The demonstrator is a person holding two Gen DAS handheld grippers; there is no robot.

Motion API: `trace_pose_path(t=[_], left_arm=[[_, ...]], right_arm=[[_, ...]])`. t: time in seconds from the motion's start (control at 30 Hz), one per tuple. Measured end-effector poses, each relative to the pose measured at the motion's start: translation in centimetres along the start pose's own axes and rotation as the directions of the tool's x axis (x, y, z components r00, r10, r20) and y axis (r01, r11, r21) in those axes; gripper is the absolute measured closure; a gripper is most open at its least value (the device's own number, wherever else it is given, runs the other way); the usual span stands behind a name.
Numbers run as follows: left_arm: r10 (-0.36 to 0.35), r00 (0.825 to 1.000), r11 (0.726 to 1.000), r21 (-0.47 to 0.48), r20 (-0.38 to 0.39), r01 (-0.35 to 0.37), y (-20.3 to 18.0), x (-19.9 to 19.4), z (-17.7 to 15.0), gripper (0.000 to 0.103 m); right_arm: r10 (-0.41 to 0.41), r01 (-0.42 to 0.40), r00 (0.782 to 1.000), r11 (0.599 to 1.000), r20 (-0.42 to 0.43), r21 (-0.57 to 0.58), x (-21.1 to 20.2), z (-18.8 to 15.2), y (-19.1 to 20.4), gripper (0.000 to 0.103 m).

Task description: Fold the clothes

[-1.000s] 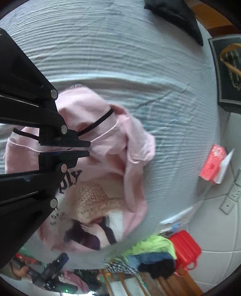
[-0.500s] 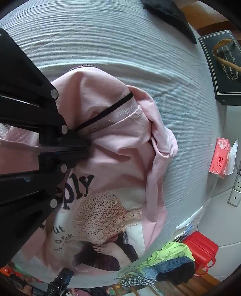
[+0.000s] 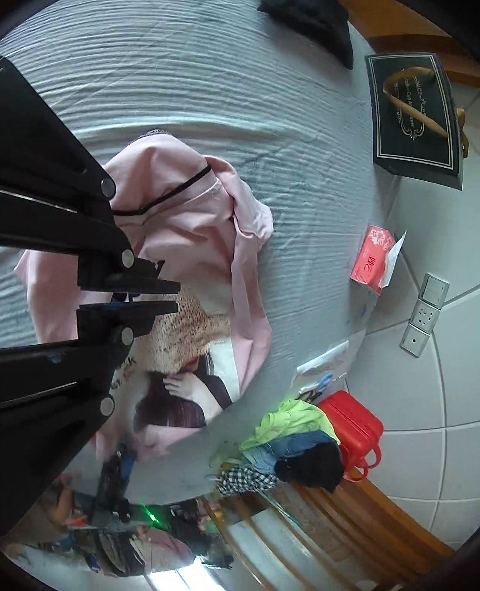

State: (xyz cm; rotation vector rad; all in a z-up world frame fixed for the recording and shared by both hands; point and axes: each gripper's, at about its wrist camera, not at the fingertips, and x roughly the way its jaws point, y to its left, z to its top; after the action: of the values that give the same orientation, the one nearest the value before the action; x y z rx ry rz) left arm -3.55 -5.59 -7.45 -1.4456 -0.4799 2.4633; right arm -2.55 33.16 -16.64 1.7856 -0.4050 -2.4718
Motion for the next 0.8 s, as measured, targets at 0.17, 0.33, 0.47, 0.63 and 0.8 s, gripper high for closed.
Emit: trace_pose_path(t=[0.17,0.33,0.47,0.63,0.8], left_arm=[[0.052,0.999,0.997,0.064,-0.017,-0.050,-1.9,-0.6,0.7,0.070],[0.107,0.994,0.992,0.071,-0.012,-0.105,-2.1,-0.3,0.2,0.000],[0.214,0.977,0.973,0.099,-0.020,-0.211,-1.8,0.6,-0.6,0.000],[0.292,0.956,0.954,0.080,-0.018,-0.290,0.1,1.7,-0.6,0.000],[0.365,0.930,0.931,0.037,-0.049,-0.363,2.6,4.6,0.6,0.000]], right_arm=[[-0.006,0.006,1.000,1.000,0.003,0.012,0.1,0.0,0.0,0.000],[-0.014,0.012,1.000,0.999,0.026,0.046,0.0,0.0,-0.1,0.000],[-0.021,0.021,0.999,0.999,0.028,0.027,0.0,-0.1,0.1,0.000],[-0.003,0.003,0.999,1.000,0.051,0.009,-0.7,0.1,0.6,0.001],[0.003,-0.004,0.998,1.000,0.065,0.015,-1.4,1.2,0.4,0.027]])
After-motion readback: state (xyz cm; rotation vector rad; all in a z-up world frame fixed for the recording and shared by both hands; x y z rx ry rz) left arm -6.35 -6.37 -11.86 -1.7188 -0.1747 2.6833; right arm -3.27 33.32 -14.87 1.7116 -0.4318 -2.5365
